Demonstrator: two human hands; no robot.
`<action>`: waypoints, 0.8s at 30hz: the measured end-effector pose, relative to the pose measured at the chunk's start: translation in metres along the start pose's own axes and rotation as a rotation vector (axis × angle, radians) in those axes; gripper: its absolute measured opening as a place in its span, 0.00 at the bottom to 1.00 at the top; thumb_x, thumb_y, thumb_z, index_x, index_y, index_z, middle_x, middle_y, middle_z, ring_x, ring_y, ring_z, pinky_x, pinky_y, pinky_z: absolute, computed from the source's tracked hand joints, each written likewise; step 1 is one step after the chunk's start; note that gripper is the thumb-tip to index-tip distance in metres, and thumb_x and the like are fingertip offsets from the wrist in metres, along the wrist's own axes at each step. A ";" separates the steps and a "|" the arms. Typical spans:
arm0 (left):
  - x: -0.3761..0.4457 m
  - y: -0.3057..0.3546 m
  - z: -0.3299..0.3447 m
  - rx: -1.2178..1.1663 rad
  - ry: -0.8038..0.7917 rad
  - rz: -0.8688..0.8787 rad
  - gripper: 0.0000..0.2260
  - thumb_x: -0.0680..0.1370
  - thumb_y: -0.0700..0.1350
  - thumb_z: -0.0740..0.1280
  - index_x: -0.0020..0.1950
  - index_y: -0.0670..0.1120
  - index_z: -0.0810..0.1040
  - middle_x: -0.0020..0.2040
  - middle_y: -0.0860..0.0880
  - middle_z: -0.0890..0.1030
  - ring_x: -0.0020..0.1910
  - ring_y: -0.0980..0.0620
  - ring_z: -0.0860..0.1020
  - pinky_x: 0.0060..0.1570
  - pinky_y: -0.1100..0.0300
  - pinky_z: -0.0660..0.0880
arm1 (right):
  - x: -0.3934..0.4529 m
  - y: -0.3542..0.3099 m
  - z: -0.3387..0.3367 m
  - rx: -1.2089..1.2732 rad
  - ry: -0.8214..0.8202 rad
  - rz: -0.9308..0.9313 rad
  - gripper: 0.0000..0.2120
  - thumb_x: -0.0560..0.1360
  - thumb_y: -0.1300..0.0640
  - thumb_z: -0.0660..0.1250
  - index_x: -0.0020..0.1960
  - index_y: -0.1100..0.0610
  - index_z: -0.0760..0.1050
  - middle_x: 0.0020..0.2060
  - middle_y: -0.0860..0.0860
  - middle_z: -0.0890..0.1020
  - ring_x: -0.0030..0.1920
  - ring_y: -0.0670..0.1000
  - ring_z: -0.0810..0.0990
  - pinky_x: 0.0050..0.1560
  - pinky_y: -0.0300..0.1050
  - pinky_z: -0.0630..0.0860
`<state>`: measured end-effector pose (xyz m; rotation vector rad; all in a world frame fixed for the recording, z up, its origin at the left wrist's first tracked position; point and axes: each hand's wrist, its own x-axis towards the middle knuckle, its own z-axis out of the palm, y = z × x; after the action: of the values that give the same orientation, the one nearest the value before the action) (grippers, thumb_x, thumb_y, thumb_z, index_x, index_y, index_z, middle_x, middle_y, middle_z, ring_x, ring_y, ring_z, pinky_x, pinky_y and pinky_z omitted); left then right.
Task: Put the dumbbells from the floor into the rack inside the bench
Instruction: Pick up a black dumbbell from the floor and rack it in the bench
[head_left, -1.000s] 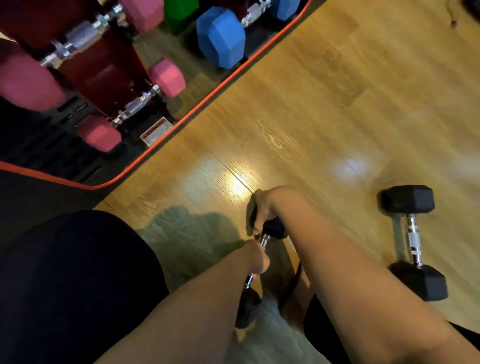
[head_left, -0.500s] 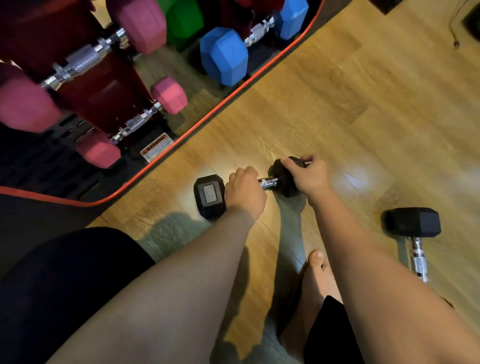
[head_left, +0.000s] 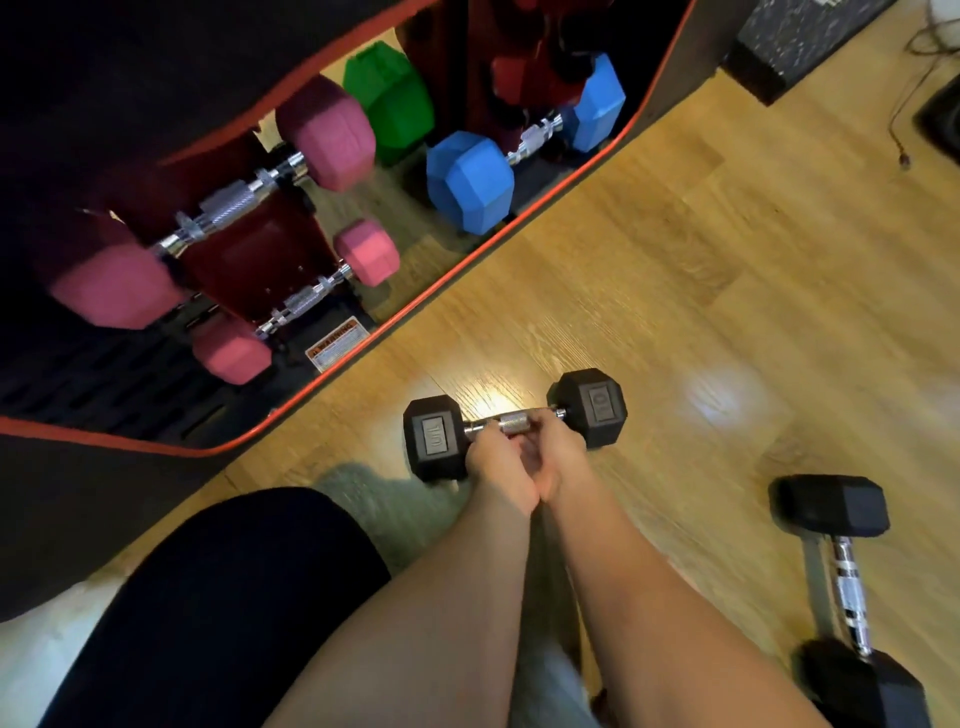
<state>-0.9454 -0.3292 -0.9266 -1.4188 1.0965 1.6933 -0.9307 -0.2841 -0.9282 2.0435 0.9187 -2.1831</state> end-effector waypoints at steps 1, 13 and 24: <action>-0.002 0.001 0.003 -0.048 -0.001 -0.011 0.12 0.80 0.49 0.64 0.51 0.40 0.77 0.43 0.42 0.83 0.46 0.45 0.83 0.54 0.51 0.79 | 0.000 -0.003 -0.002 0.028 -0.013 0.004 0.04 0.78 0.61 0.66 0.48 0.62 0.77 0.35 0.56 0.81 0.28 0.49 0.81 0.31 0.41 0.80; 0.009 -0.011 0.008 0.083 0.109 0.119 0.19 0.79 0.58 0.62 0.57 0.43 0.78 0.44 0.44 0.83 0.41 0.48 0.82 0.38 0.56 0.77 | 0.023 0.005 -0.009 -0.012 -0.008 -0.018 0.13 0.80 0.52 0.64 0.49 0.62 0.79 0.32 0.54 0.82 0.32 0.51 0.81 0.39 0.46 0.79; -0.024 0.027 0.085 -0.038 -0.220 0.317 0.10 0.83 0.47 0.61 0.58 0.43 0.77 0.50 0.40 0.83 0.51 0.44 0.82 0.59 0.47 0.77 | 0.010 -0.088 0.027 0.252 -0.168 -0.151 0.10 0.81 0.55 0.61 0.50 0.62 0.76 0.36 0.57 0.85 0.36 0.53 0.85 0.38 0.45 0.80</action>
<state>-1.0008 -0.2629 -0.8931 -1.0894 1.2156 2.0468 -0.9916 -0.2189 -0.9025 1.8992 0.8439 -2.6254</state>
